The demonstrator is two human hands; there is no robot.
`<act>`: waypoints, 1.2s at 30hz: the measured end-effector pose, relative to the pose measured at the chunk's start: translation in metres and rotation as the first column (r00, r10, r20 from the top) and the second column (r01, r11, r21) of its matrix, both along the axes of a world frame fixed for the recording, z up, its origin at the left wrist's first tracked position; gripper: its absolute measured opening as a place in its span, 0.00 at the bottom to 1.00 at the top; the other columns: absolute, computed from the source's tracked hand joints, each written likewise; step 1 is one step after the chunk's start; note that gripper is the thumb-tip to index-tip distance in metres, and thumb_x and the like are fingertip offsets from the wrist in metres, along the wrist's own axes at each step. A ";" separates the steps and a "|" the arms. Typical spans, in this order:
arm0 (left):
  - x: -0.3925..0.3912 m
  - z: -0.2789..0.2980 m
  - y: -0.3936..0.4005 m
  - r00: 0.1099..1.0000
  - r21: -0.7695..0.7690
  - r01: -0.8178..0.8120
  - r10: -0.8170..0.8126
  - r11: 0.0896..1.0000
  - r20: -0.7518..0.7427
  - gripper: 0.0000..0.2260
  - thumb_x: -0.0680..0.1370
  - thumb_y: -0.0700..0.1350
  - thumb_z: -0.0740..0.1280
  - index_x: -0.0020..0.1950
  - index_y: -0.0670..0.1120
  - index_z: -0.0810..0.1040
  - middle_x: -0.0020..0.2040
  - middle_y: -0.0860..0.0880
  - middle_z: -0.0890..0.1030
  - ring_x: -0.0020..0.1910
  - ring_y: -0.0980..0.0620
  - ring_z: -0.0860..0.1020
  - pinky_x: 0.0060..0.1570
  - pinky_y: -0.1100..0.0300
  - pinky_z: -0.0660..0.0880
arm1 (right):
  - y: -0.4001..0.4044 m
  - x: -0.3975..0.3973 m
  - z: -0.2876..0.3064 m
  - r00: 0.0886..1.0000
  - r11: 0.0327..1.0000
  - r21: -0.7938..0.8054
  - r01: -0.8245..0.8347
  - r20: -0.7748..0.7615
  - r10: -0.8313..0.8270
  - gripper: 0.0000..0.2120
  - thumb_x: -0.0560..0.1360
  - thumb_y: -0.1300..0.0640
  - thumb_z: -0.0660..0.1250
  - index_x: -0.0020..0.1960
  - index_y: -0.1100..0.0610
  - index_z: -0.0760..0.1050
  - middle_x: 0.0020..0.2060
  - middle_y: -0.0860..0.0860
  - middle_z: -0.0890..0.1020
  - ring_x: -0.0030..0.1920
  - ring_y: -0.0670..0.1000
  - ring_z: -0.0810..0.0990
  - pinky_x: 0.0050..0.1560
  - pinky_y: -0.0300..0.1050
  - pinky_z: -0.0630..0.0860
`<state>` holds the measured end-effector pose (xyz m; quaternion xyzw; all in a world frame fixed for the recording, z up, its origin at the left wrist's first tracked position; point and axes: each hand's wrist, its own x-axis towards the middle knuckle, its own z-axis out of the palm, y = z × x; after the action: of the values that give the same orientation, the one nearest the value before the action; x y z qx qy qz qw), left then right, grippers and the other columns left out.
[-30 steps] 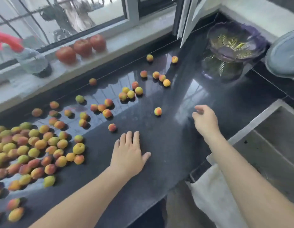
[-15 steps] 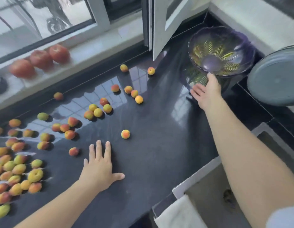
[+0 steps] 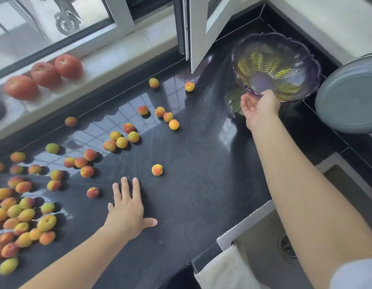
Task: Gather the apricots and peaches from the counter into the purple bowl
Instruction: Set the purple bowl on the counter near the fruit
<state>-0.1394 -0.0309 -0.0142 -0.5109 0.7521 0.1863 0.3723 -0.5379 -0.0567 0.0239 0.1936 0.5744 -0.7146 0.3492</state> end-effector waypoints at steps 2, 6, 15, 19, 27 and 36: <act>0.000 -0.001 -0.001 0.999 0.008 -0.027 0.027 1.000 -0.019 0.62 0.75 0.69 0.72 0.83 0.44 0.28 0.84 0.39 0.30 0.84 0.33 0.35 0.80 0.36 0.59 | 0.017 0.025 0.003 0.999 0.999 -0.023 -0.031 0.022 0.032 0.14 0.81 0.61 0.56 0.59 0.65 0.76 0.44 0.58 0.85 0.47 0.56 0.86 0.52 0.47 0.84; 0.003 -0.003 0.000 0.997 -0.004 -0.048 0.048 0.999 -0.060 0.63 0.75 0.68 0.74 0.84 0.45 0.28 0.84 0.40 0.30 0.84 0.34 0.34 0.80 0.35 0.58 | 0.055 0.083 -0.005 0.999 0.999 0.017 -0.050 0.004 0.050 0.11 0.81 0.62 0.56 0.56 0.65 0.75 0.39 0.58 0.84 0.38 0.54 0.85 0.39 0.44 0.81; 0.044 0.000 0.017 0.961 -0.075 0.037 -0.056 0.997 -0.271 0.49 0.81 0.68 0.65 0.87 0.46 0.38 0.87 0.44 0.37 0.86 0.39 0.38 0.83 0.43 0.53 | 0.124 0.214 0.018 0.986 0.985 0.066 -0.161 0.042 0.159 0.10 0.81 0.62 0.58 0.52 0.65 0.77 0.40 0.58 0.85 0.38 0.54 0.86 0.42 0.46 0.82; 0.108 0.025 0.042 0.835 -0.021 -0.055 0.034 0.998 -0.549 0.33 0.87 0.56 0.62 0.87 0.47 0.54 0.88 0.50 0.52 0.86 0.50 0.48 0.81 0.55 0.54 | 0.150 0.296 0.037 0.979 0.978 0.056 -0.203 -0.007 0.204 0.10 0.82 0.63 0.57 0.45 0.61 0.75 0.35 0.55 0.85 0.34 0.53 0.84 0.41 0.45 0.81; 0.355 0.039 0.091 0.628 0.059 -0.396 0.317 0.916 -0.710 0.17 0.86 0.44 0.65 0.75 0.50 0.77 0.72 0.57 0.78 0.72 0.55 0.75 0.71 0.62 0.69 | 0.199 0.511 0.041 0.871 0.871 0.105 -0.480 -0.061 0.487 0.10 0.82 0.66 0.57 0.49 0.62 0.77 0.36 0.59 0.86 0.36 0.57 0.84 0.43 0.50 0.80; 0.532 0.020 0.142 0.341 0.147 -0.811 0.663 0.566 -0.666 0.13 0.86 0.40 0.63 0.65 0.49 0.83 0.59 0.55 0.83 0.61 0.53 0.80 0.57 0.61 0.70 | 0.237 0.631 0.022 0.592 0.540 0.326 -0.776 0.080 0.802 0.14 0.78 0.72 0.56 0.51 0.62 0.79 0.35 0.65 0.82 0.30 0.57 0.82 0.32 0.46 0.78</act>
<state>0.3929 0.1115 0.0056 -0.7301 0.5294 0.4203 -0.1002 0.0927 0.1804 0.0458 -0.0593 0.7227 -0.3818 0.5731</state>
